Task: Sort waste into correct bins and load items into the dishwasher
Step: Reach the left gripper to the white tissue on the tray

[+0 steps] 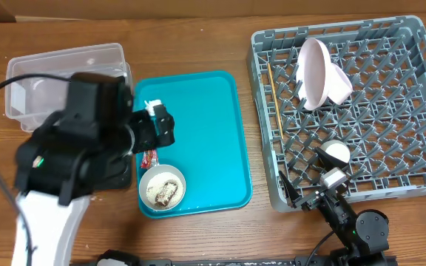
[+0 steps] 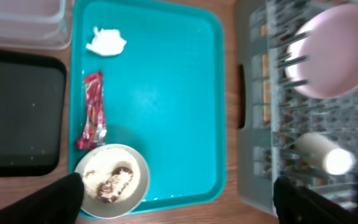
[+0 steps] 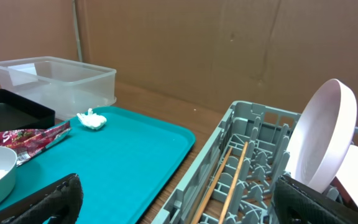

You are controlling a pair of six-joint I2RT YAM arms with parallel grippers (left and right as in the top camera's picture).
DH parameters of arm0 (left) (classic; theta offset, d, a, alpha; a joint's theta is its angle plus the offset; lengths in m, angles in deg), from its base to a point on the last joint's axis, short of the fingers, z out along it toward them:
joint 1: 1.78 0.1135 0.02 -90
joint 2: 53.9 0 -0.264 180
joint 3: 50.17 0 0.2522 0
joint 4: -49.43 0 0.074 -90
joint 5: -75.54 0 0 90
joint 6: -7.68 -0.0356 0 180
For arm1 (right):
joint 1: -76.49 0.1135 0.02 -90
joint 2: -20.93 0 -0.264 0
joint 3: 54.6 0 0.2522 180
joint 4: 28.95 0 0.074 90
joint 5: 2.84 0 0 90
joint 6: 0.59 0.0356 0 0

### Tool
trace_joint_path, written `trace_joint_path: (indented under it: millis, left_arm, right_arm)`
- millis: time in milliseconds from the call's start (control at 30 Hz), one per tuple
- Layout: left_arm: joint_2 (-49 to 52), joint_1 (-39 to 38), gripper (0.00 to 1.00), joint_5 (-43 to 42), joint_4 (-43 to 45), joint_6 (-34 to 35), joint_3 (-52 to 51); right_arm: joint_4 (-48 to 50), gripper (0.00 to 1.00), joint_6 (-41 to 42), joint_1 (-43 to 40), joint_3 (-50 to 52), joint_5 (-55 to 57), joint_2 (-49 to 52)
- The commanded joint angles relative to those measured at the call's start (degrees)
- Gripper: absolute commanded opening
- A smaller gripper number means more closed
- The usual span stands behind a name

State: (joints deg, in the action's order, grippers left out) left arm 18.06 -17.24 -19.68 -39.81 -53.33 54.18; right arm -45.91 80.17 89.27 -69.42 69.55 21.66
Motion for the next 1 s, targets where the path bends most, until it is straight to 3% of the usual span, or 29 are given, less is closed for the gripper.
trace_joint_path:
  millis: [0,200,633,767,967]
  left_arm:
    - [7.85,-2.05,0.93,9.68,0.17,1.38,-2.01]
    - [22.29,-3.06,0.83,21.79,3.04,1.27,-2.01]
    - [45.31,-1.01,0.81,26.8,17.09,1.25,-1.99]
    - [48.74,-0.2,0.86,26.64,21.51,1.2,-1.99]
    - [50.53,0.81,0.8,28.13,25.07,0.81,-1.97]
  right_arm:
    - [0.11,1.0,0.0,-0.22,0.61,-0.09,-0.57]
    - [0.09,1.0,0.0,-0.22,0.61,-0.09,-0.57]
    - [0.11,1.0,0.0,-0.22,0.61,-0.09,-0.57]
    - [0.11,1.0,0.0,-0.22,0.61,-0.09,-0.57]
    - [0.11,1.0,0.0,-0.22,0.61,-0.09,-0.57]
